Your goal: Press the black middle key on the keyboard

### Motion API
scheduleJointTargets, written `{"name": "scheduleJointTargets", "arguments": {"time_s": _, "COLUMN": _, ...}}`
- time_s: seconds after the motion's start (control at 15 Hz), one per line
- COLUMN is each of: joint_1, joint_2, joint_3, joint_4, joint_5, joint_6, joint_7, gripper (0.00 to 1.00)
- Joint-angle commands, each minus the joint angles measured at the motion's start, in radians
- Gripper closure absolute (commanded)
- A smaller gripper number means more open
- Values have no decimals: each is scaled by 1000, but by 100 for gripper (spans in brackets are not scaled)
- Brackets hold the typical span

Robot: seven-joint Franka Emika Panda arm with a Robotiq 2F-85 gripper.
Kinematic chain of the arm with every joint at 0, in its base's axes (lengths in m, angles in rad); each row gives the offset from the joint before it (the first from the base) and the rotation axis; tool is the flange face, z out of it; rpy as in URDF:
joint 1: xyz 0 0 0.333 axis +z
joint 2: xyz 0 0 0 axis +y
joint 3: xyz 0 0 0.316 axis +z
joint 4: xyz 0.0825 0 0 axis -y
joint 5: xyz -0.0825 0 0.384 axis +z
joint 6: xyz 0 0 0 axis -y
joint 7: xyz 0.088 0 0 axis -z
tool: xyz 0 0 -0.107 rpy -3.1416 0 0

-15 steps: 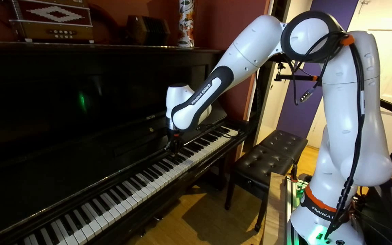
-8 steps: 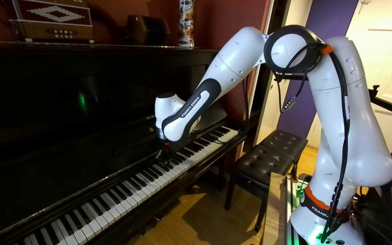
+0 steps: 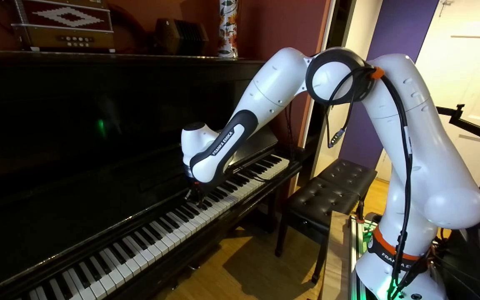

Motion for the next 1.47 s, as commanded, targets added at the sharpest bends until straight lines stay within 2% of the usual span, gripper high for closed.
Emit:
{"name": "scheduleJointTargets", "arguments": {"time_s": 0.0, "joint_1": 16, "joint_2": 52, "joint_3": -13, "joint_4": 49, "joint_5": -2, "joint_6": 29, "joint_7": 22, "gripper": 100}}
{"name": "scheduleJointTargets", "arguments": {"time_s": 0.4, "joint_1": 15, "joint_2": 92, "joint_3": -5, "joint_4": 91, "joint_5": 14, "joint_6": 31, "joint_7": 14, "gripper": 100}}
{"name": "scheduleJointTargets", "arguments": {"time_s": 0.93, "joint_1": 14, "joint_2": 144, "joint_3": -2, "joint_4": 153, "joint_5": 19, "joint_6": -39, "joint_7": 11, "gripper": 100}}
{"name": "scheduleJointTargets", "arguments": {"time_s": 1.4, "joint_1": 36, "joint_2": 2, "joint_3": -5, "joint_4": 11, "joint_5": 6, "joint_6": 50, "joint_7": 19, "gripper": 100}}
